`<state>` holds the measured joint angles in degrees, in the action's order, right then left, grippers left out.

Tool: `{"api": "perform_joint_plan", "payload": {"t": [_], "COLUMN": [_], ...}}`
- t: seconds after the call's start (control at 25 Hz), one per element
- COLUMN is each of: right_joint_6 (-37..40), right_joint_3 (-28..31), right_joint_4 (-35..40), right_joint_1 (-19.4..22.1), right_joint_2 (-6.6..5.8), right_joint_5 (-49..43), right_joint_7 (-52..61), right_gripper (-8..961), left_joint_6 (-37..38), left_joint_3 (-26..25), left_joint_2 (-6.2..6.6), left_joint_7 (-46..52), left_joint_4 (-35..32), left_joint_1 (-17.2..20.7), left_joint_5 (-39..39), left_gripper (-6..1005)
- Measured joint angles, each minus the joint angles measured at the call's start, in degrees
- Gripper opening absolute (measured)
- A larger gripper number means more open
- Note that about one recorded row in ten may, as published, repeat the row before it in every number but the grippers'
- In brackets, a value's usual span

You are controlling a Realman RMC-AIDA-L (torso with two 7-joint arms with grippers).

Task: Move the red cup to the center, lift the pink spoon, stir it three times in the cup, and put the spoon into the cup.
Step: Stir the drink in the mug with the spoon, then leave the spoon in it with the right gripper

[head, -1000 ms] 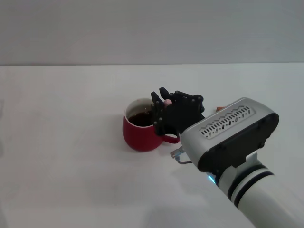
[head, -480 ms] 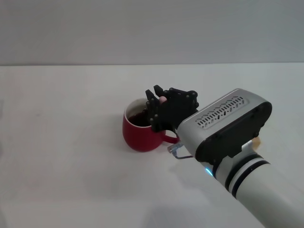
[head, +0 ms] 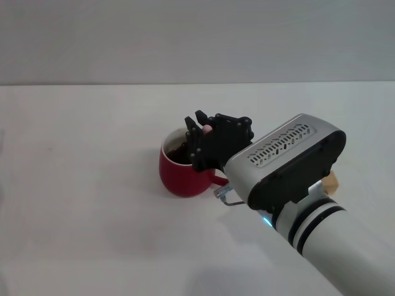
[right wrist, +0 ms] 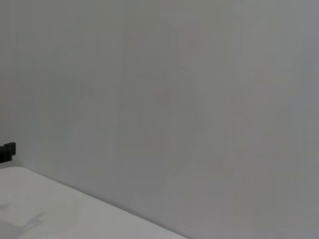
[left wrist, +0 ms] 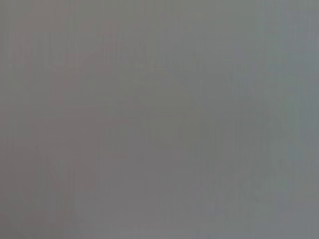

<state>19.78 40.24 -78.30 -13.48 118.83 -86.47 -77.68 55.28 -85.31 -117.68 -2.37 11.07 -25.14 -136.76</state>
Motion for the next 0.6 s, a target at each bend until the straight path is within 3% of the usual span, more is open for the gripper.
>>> {"api": "perform_joint_plan", "payload": {"t": [0.6], "right_joint_6": [-0.3], "right_joint_3": [-0.2], "right_joint_4": [0.6], "right_joint_1": [-0.5], "right_joint_2": [0.14], "right_joint_5": [1.8], "right_joint_7": [0.0], "right_gripper": [132], "left_joint_6": [0.0], "left_joint_3": [0.0], "left_joint_2": [-0.09], "left_joint_7": [0.0], "left_joint_4": [0.0], "left_joint_1": [0.0], "left_joint_5": [0.0], "left_gripper": [844]}}
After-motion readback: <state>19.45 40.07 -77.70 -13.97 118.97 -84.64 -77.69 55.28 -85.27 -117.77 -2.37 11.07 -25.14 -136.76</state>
